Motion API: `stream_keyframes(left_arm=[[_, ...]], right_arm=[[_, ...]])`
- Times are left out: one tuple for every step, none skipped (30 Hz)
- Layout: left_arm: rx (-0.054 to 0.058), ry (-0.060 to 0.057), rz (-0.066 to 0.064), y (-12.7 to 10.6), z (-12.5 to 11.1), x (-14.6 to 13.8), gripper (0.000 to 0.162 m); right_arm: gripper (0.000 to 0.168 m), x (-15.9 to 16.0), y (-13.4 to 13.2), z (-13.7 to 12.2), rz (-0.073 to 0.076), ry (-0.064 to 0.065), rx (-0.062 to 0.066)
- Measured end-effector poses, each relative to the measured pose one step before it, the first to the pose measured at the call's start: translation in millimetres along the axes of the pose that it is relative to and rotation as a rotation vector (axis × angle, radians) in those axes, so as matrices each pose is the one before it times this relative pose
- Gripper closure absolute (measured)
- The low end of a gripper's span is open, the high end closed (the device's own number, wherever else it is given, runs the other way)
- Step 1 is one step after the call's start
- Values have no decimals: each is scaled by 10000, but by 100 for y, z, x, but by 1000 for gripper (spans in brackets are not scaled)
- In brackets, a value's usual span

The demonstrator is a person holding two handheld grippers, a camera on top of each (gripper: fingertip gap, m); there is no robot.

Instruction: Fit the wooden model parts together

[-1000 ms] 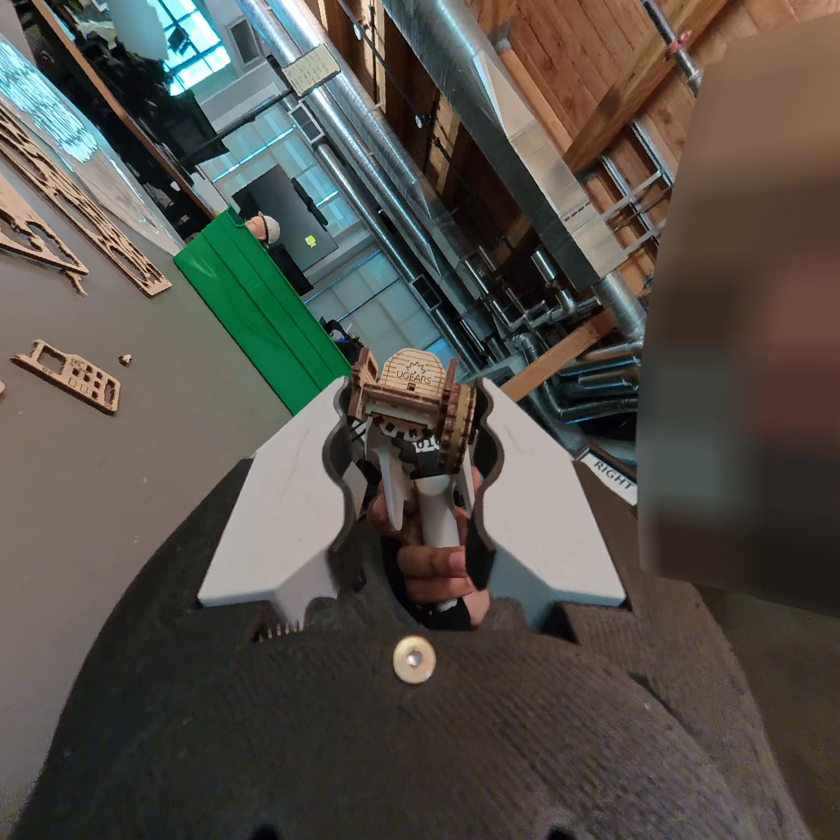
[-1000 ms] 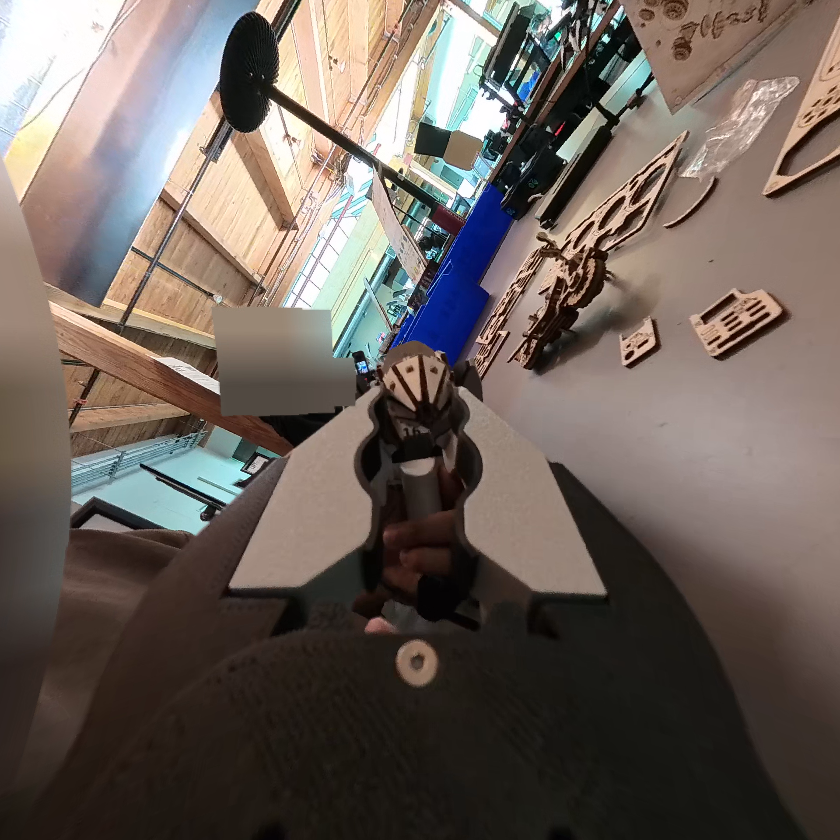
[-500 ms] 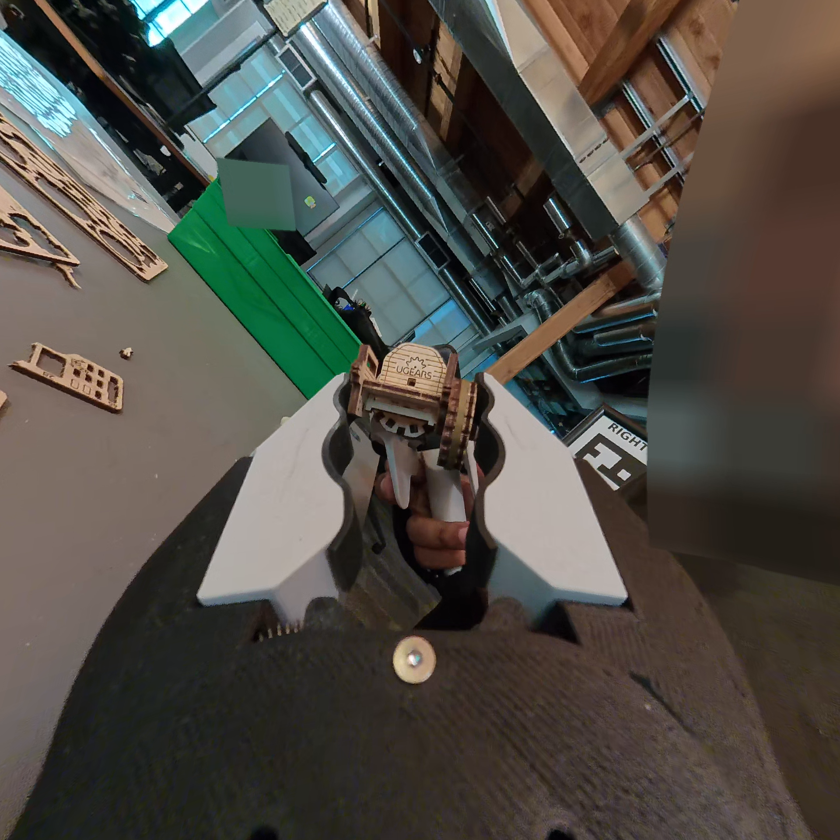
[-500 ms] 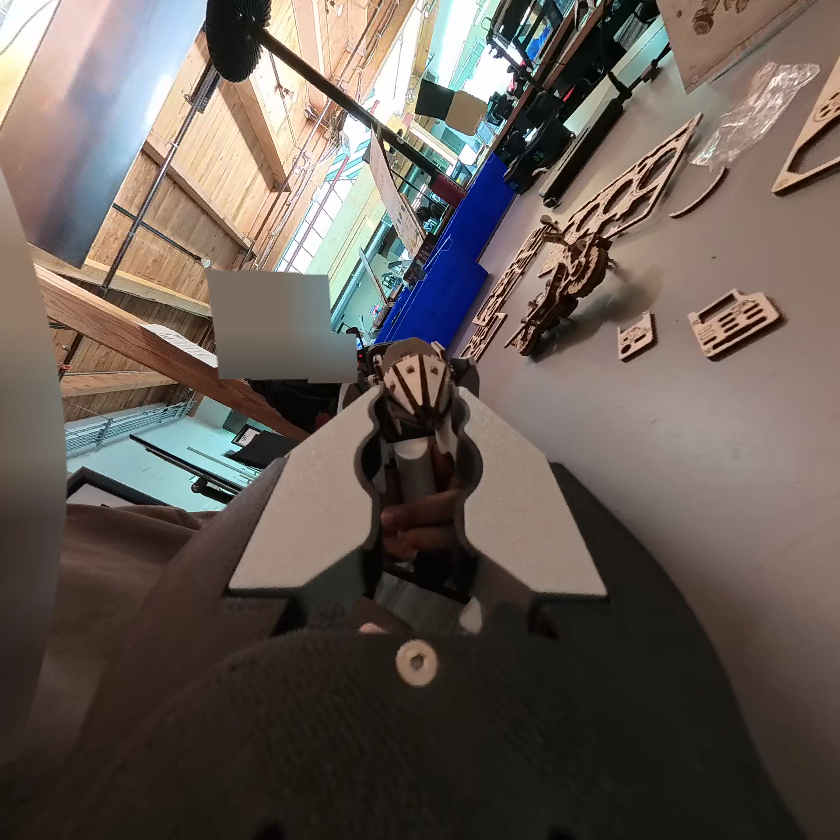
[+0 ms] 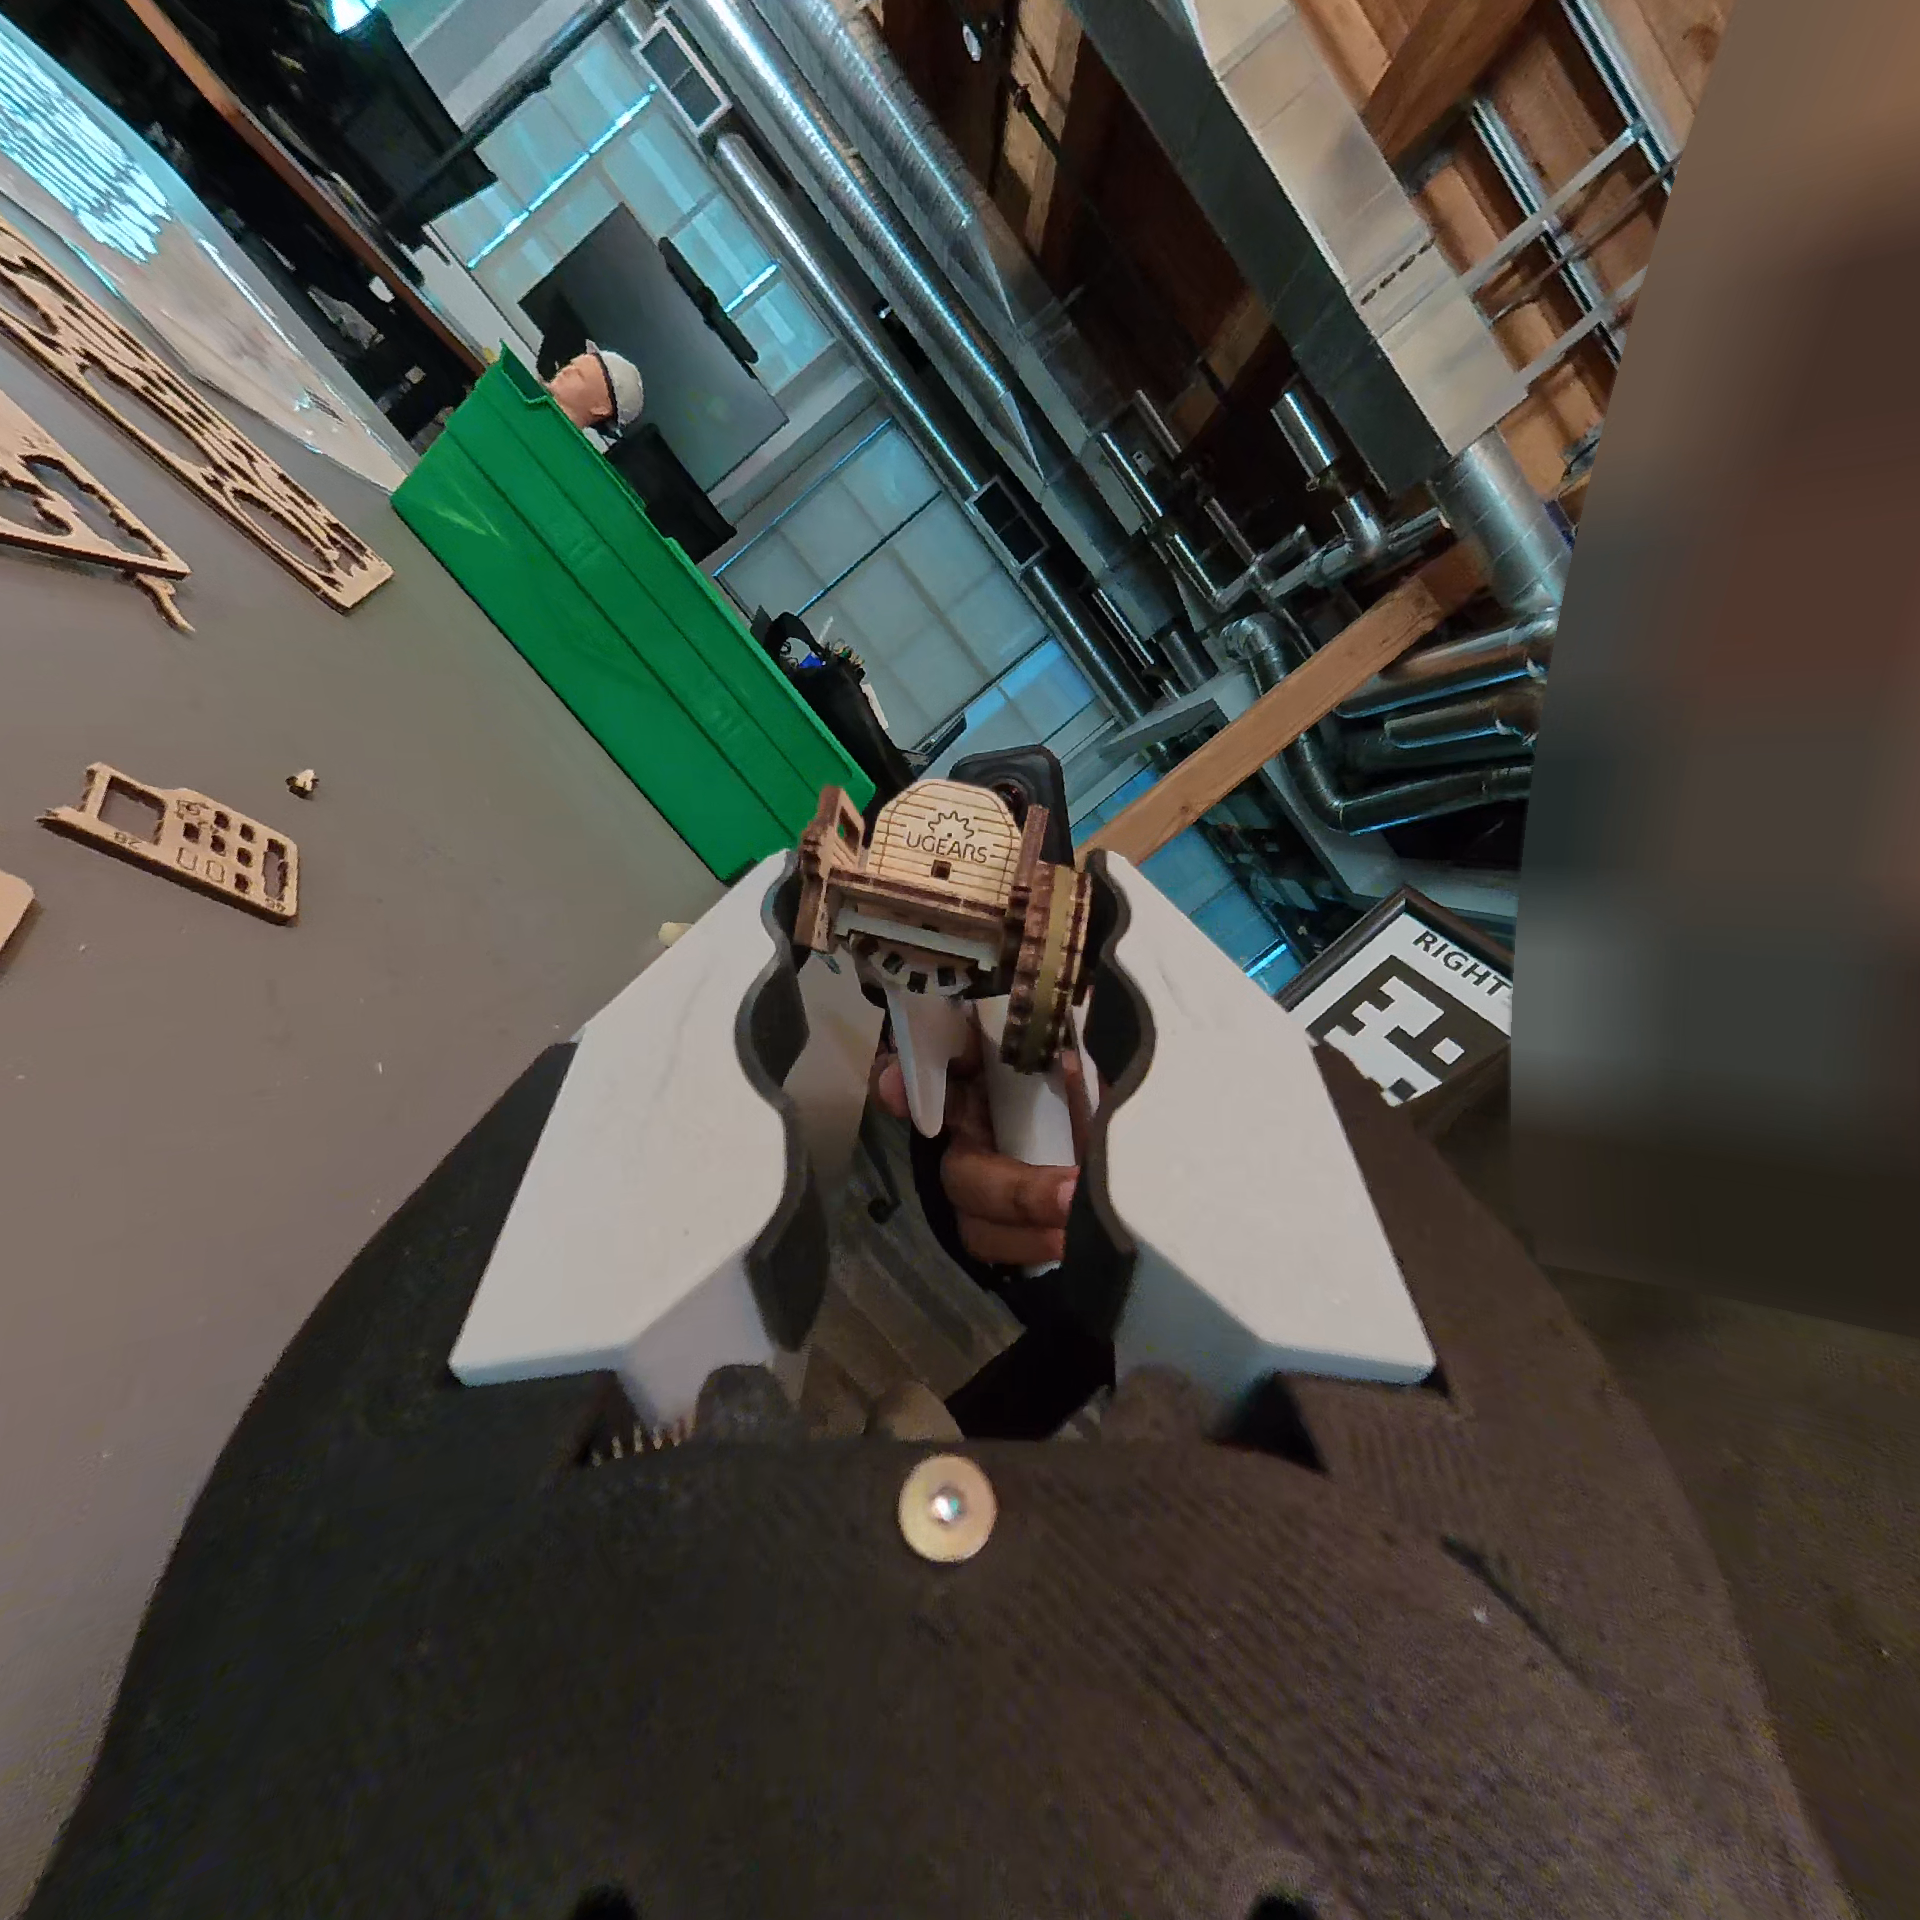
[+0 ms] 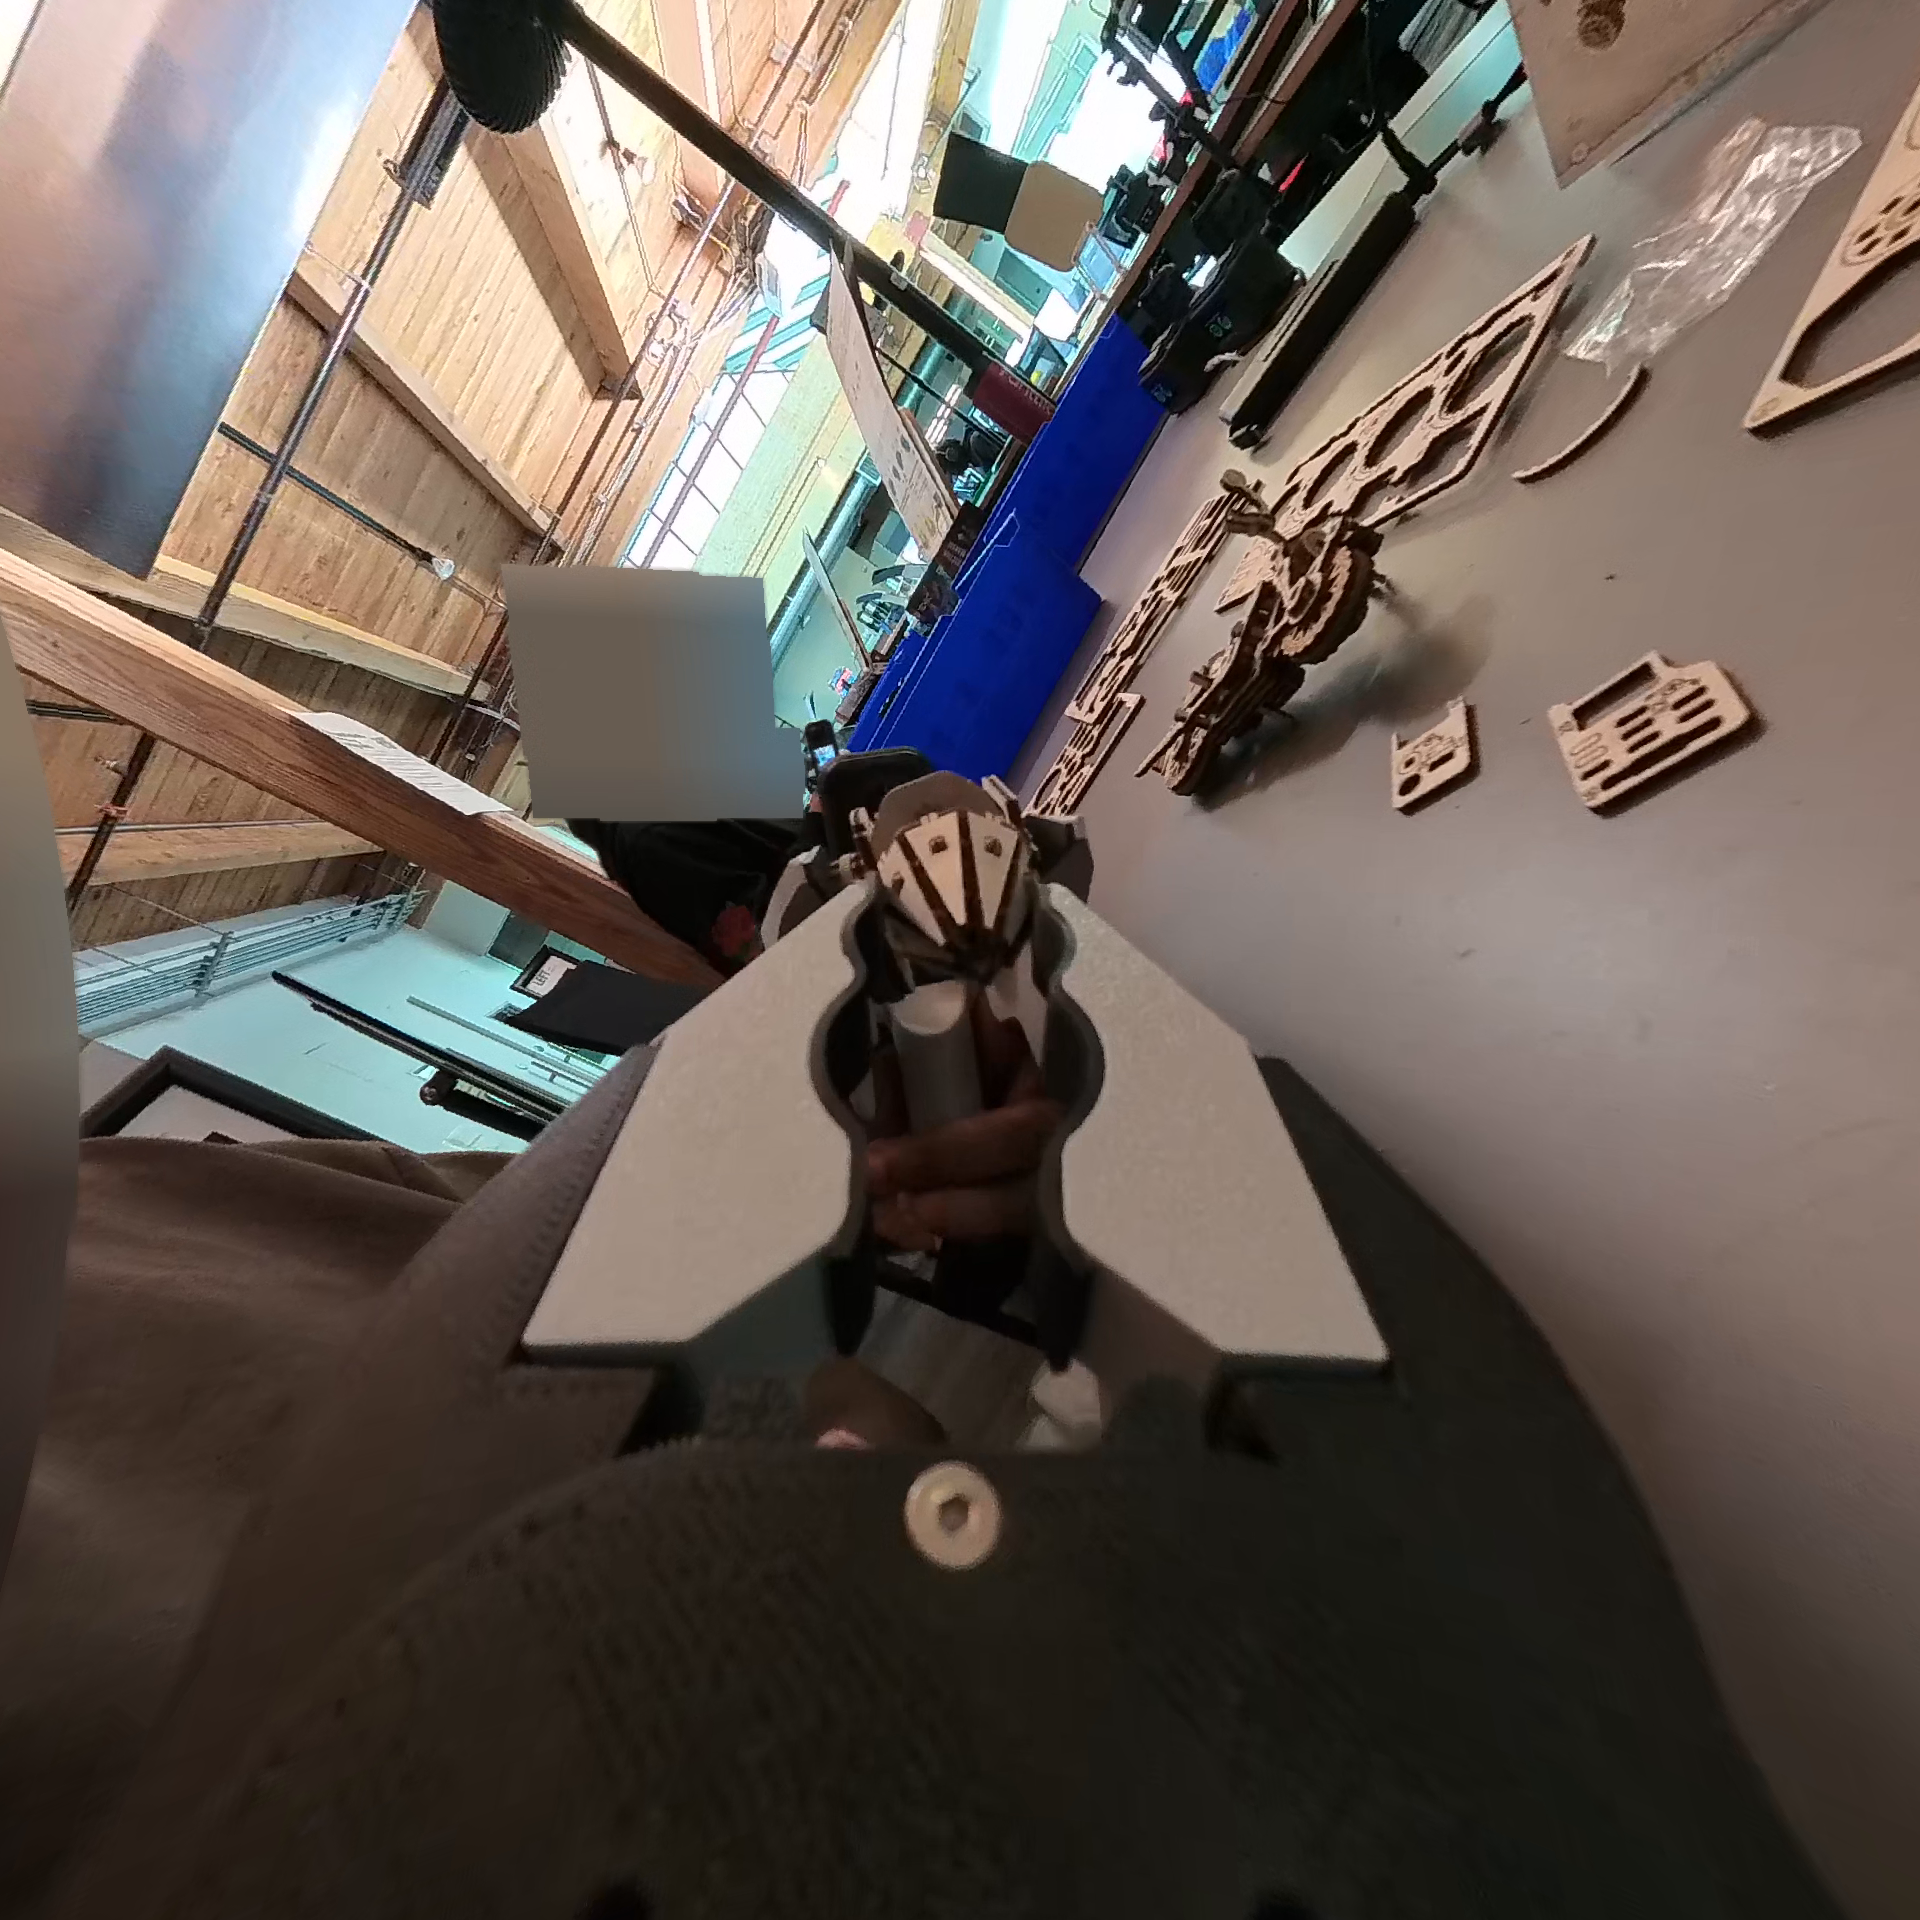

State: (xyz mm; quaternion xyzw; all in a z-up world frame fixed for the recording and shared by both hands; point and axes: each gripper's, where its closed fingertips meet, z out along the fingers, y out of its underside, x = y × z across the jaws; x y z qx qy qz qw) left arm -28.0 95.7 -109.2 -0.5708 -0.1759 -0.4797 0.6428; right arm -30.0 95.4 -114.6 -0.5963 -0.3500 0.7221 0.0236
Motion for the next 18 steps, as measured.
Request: stream_keyframes(left_arm=[[-19, -22, 58, 11, -2, 30, 108], [5, 36, -48, -27, 0, 58, 108], [26, 54, -90, -51, -10, 34, 108], [46, 44, -93, -71, -17, -1, 109], [67, 55, -83, -91, -2, 54, 110], [42, 61, -90, -94, 18, 65, 110], [6, 52, -159, -42, 24, 26, 110], [20, 74, -151, -12, 10, 59, 110], [40, 39, -110, -4, -15, 7, 111], [57, 18, -75, -28, -44, 7, 111], [28, 82, -70, -13, -16, 108, 111], [34, 72, -64, -52, -18, 111, 111], [80, 98, -67, -133, -35, 149, 111], [42, 36, -105, -90, -44, 15, 111], [86, 52, -126, -135, -81, 7, 110], [139, 117, -212, -223, -102, 56, 110], [190, 185, -341, -308, -110, 90, 110], [253, 263, -445, -416, -156, 158, 111]], right_arm=[[141, -28, 1, -9, 24, -39, 3], [141, -52, -1, -8, 6, -38, -5], [142, -42, -8, 6, -43, -3, -10], [142, -23, -18, 17, -70, 18, 2], [141, -41, -43, 5, -57, -9, 26], [141, -70, -23, 7, 6, -51, 23], [141, -52, 1, 6, 67, -72, 13], [140, -57, -12, 14, 50, -78, 30], [140, -36, -1, 15, 10, -35, 17], [140, -28, 22, 23, -27, 1, -12], [140, -123, -9, 13, -81, -26, -18], [137, -92, -25, 13, -101, 9, -23], [131, -16, -44, -19, -109, 66, -18], [128, -92, -87, -48, -132, 13, 4], [126, -97, -136, -73, -92, -23, 21], [124, -59, -191, -109, -30, -14, 49], [121, -64, -246, -139, -14, -55, 70], [119, -75, -305, -181, -22, -91, 83]])
